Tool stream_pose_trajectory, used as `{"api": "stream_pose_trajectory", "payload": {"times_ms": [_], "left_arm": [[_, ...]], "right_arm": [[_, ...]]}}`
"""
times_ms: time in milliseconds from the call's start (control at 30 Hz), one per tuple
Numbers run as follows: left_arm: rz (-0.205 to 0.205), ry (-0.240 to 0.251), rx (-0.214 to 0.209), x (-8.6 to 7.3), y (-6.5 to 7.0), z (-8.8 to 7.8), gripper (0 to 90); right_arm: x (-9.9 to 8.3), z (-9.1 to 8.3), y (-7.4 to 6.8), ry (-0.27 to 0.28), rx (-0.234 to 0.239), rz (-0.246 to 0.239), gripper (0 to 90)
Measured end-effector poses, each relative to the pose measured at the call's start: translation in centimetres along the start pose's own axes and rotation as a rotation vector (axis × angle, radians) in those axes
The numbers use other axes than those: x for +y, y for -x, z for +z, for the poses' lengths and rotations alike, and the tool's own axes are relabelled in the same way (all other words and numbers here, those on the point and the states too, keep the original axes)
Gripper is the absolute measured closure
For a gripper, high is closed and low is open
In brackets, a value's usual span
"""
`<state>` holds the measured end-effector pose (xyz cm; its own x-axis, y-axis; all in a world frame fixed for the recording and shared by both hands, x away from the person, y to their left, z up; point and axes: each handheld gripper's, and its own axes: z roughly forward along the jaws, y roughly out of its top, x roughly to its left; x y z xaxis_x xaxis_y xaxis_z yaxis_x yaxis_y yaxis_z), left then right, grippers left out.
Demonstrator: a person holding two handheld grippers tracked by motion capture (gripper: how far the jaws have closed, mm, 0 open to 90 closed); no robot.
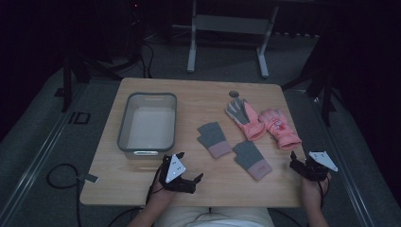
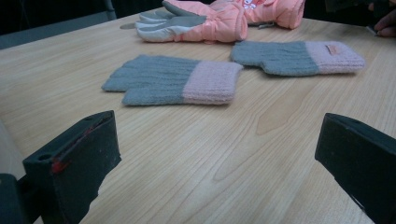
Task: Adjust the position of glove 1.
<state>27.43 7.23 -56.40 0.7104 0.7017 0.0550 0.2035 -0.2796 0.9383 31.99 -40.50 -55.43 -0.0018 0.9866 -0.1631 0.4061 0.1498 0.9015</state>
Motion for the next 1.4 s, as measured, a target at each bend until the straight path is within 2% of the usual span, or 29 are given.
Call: {"api": "stream_pose_trajectory", "payload": {"times_ms": [433, 533, 700, 833, 1033, 1133, 1167, 1400], "left_arm": [[-0.014, 0.006, 0.000, 0.0, -0.1, -0.1, 0.0], [-0.007, 0.006, 0.001, 0.0, -0.1, -0.1, 0.0], [0.002, 0.009, 0.002, 0.0, 0.0, -0.1, 0.0], [0.007, 0.008, 0.000, 0.0, 0.0, -0.1, 0.0], [0.006, 0.009, 0.002, 0.0, 0.0, -0.1, 0.0], [0.004, 0.009, 0.001, 0.0, 0.0, -0.1, 0.0], [0.003, 0.009, 0.001, 0.0, 0.0, -0.1, 0.0], [-0.002, 0.009, -0.006, 0.0, -0.1, -0.1, 0.0]], "right_arm": [[0.3, -0.1, 0.1, -0.074, 0.000, 0.001, 13.1], [0.7, -0.3, 0.3, -0.110, 0.031, 0.036, 13.1], [1.4, -0.7, 0.1, -0.171, 0.071, 0.039, 12.8], [2.7, -1.4, -0.1, -0.165, 0.096, 0.034, 11.5], [5.2, -2.3, -0.6, -0.124, 0.129, 0.036, 11.5], [5.7, -2.4, -0.9, -0.117, 0.123, 0.023, 13.8], [6.6, -2.3, -1.1, -0.112, 0.149, 0.026, 14.3], [8.9, -1.9, -2.0, -0.105, 0.188, -0.002, 15.2]]}}
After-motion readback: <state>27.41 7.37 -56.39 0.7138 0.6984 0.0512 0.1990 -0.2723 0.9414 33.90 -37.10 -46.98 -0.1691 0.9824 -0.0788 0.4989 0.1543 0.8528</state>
